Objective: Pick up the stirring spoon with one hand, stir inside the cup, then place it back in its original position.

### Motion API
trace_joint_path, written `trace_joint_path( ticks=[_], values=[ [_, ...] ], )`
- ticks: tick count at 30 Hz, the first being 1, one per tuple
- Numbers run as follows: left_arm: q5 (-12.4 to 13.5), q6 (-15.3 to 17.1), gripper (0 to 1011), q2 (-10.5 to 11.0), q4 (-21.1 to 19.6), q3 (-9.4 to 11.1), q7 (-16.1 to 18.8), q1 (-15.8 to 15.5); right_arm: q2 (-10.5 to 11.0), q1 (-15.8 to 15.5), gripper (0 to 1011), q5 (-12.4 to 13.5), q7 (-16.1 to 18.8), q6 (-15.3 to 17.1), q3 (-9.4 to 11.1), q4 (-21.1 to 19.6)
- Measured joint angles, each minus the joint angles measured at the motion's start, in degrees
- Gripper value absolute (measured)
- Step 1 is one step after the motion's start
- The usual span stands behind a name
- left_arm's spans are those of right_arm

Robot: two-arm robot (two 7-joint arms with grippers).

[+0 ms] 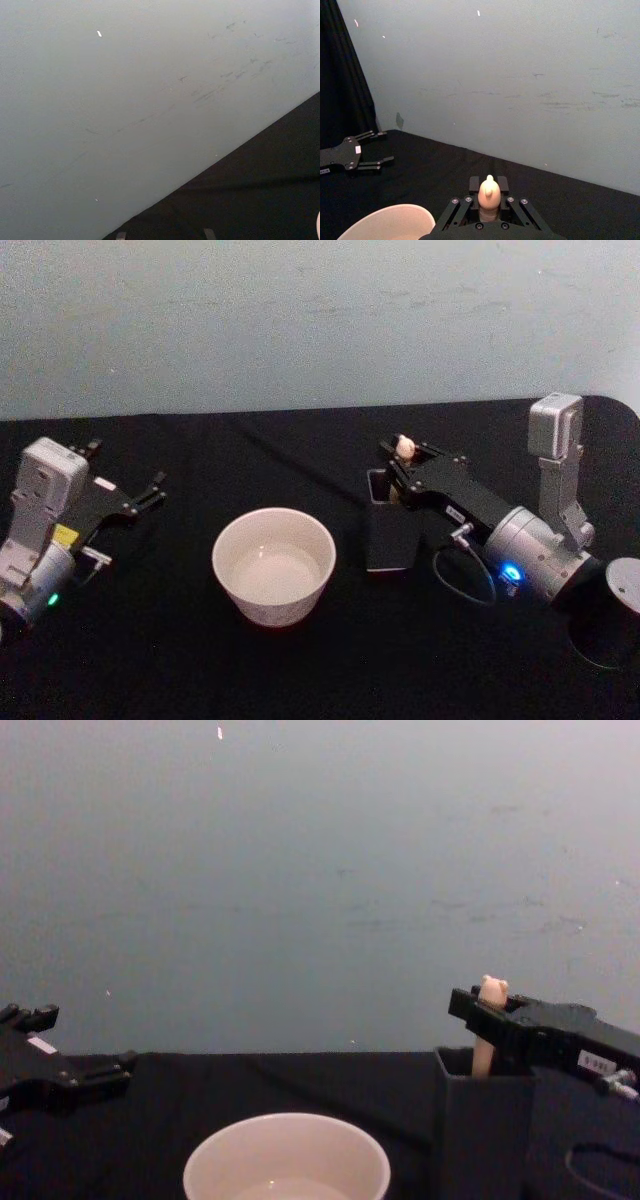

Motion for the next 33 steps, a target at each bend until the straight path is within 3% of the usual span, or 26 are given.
trace_joint_path(
  ticks=[13, 33],
  values=[
    [0.00, 0.00, 1001, 0.00, 0.00, 0.00, 0.00, 0.00, 0.05, 0.00, 224, 0.02, 0.04, 0.02, 0.01, -0.06],
    [0.00, 0.00, 1001, 0.00, 0.00, 0.00, 0.00, 0.00, 0.06, 0.00, 840, 0.10, 0.11, 0.01, 0.01, -0.12]
  ],
)
